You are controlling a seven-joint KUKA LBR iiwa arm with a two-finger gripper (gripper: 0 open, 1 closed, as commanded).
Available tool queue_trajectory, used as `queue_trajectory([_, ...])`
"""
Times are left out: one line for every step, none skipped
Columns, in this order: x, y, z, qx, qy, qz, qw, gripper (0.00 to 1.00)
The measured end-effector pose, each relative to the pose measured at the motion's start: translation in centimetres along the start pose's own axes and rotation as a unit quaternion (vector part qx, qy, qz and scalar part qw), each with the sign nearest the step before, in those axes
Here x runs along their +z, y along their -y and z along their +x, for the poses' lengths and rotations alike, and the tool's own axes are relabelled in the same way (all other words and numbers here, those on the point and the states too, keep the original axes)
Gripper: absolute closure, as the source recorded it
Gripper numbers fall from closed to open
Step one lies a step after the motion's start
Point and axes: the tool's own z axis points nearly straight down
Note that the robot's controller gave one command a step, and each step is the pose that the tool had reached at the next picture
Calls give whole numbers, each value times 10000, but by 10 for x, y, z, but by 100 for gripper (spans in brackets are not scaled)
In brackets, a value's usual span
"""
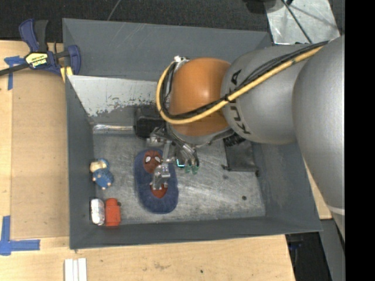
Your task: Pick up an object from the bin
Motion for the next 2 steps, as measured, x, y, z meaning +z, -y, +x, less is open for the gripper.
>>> queue_trajectory([40, 29, -9, -1256, 92, -29, 9920, 0])
queue_trajectory([37, 28, -13, -1251, 196, -39, 9919, 100])
